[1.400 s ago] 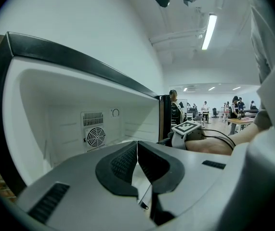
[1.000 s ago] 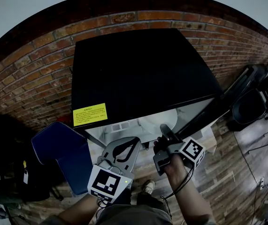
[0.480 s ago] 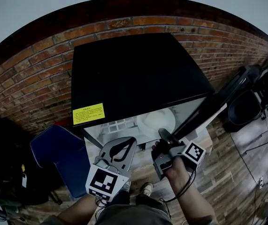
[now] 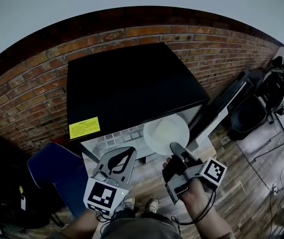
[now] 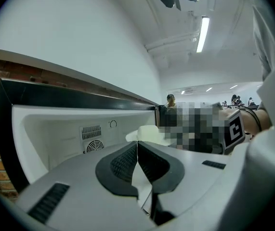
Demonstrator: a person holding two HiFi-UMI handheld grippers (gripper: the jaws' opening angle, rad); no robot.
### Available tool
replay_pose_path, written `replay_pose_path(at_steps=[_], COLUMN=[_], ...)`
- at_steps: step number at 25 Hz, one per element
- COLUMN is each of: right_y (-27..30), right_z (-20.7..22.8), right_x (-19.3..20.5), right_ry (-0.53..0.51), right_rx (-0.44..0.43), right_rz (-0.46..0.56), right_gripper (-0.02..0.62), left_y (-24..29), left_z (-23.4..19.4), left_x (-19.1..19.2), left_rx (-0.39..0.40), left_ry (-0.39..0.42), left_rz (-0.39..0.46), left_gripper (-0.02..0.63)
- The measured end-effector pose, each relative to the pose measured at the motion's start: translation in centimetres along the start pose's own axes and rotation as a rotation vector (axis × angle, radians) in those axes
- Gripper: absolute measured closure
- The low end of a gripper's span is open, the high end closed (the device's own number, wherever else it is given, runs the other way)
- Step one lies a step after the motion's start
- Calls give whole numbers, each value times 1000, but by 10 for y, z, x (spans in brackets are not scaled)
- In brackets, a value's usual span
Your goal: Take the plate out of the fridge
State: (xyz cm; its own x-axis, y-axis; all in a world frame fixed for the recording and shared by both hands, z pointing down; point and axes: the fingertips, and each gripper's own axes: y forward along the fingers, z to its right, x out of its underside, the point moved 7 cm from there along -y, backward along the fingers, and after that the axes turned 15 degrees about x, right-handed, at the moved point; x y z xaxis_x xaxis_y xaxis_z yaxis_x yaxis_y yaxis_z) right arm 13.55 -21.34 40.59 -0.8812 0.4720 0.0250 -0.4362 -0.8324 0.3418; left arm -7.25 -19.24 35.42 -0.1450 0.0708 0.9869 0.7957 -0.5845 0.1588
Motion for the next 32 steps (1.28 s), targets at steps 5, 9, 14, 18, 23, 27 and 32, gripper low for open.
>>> replay_pose_path(at_steps=[5, 9, 14, 18, 23, 27, 32], right_y=[-24, -42, -71, -88, -103, -135, -166], right_z=[-4, -7, -9, -8, -9, 8, 22], right_x=[-7, -12, -23, -36, -47, -58, -71], right_ry=[10, 21, 21, 37, 56, 70, 93], right_rx=[-10, -23, -31, -38, -48, -54, -23], right_rz=[29, 57, 124, 180, 281, 345, 416], right_gripper=[551, 551, 551, 551, 551, 551, 551], left_y=[8, 20, 38, 55, 81, 98, 125], left_z=[4, 12, 24, 28, 28, 58, 83], left_x=[-8, -14, -24, -33, -39, -38, -37], left_rx=[29, 84, 155, 208, 307, 363, 444], left_ry=[7, 37, 50, 57, 68, 87, 103], left_rz=[13, 23, 35, 46, 58, 56, 48], left_gripper=[588, 588, 588, 588, 588, 588, 588])
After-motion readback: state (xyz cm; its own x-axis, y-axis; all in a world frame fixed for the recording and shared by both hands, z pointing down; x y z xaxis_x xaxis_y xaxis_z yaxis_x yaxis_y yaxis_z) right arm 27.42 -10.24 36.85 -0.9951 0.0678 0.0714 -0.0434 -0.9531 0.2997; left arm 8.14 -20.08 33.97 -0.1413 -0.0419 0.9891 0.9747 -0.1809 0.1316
